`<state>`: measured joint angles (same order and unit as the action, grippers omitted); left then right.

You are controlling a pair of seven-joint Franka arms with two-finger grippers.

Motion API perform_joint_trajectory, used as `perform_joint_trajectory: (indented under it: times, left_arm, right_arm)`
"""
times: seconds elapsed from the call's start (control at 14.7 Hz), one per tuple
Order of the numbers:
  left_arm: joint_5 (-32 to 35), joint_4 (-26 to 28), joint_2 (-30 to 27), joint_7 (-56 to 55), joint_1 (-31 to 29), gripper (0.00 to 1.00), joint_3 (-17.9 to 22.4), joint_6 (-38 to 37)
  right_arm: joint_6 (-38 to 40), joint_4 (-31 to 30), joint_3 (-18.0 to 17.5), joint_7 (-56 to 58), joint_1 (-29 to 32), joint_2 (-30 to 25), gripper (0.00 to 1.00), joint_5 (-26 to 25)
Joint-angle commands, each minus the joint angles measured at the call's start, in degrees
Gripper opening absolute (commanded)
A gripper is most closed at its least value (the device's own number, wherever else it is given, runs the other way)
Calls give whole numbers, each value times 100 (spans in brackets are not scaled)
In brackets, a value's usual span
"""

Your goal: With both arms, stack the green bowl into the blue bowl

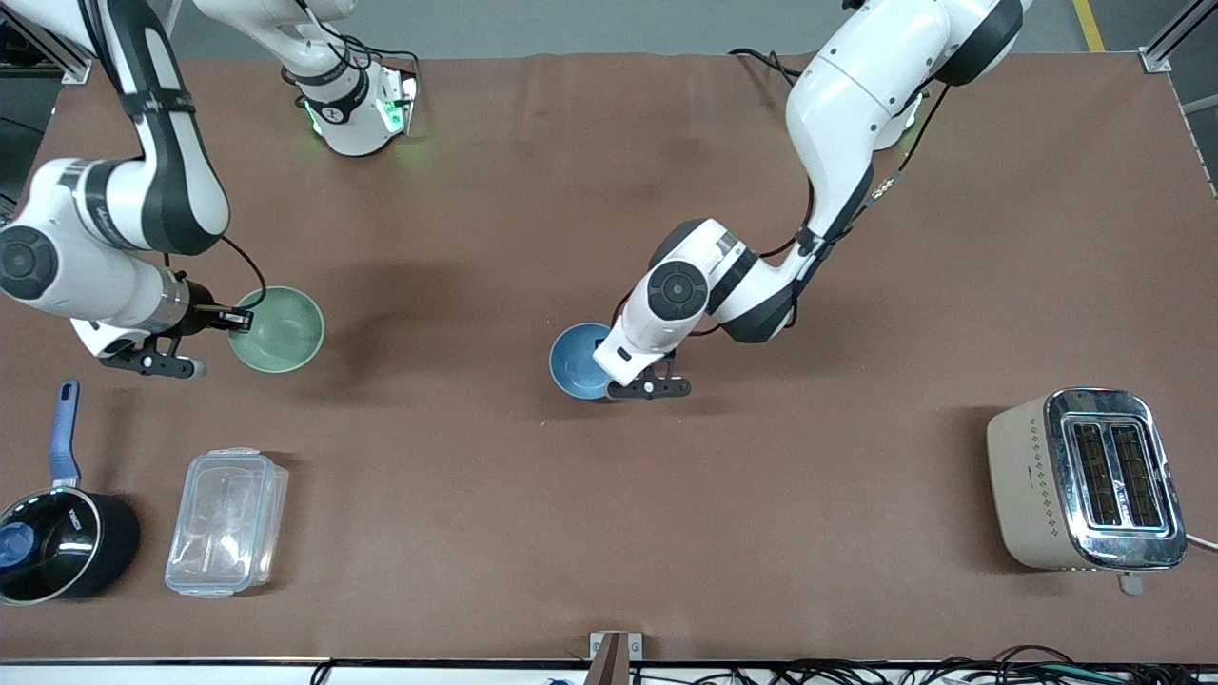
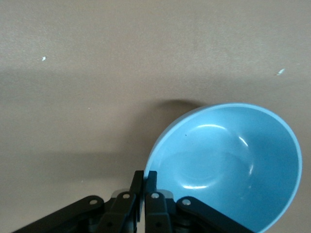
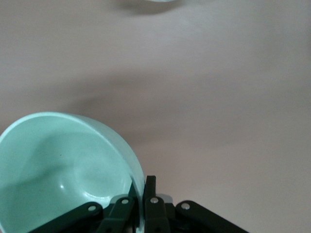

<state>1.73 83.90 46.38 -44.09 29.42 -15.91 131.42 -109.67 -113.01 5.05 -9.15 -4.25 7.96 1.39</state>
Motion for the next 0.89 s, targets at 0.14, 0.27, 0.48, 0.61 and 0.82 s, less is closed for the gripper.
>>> perform_joint_trajectory:
  times: [0.14, 0.27, 0.48, 0.61, 0.82]
  left_arm:
    - [134, -163, -601, -117, -278, 100, 281, -501]
    - [134, -364, -1006, -109, -550, 100, 281, -1054]
    - [143, -471, -1656, 258, -1191, 100, 281, -1837]
    - [143, -454, -2025, 855, -1657, 100, 281, -2207]
    - [143, -453, -2474, 1551, -2071, 100, 281, -2761]
  right_arm:
    - [271, 806, -162, -1612, -1076, 153, 1, 239]
    - [253, 1192, -565, -2675, -1253, 468, 1, 326]
    - [-210, 1623, -1233, -4108, -1376, 995, 1, 336]
    - [-606, 1660, -1367, -4673, -1639, 1224, 1, 318]
    - [-1002, 1660, -1367, -5307, -2184, 1514, 1, 291]
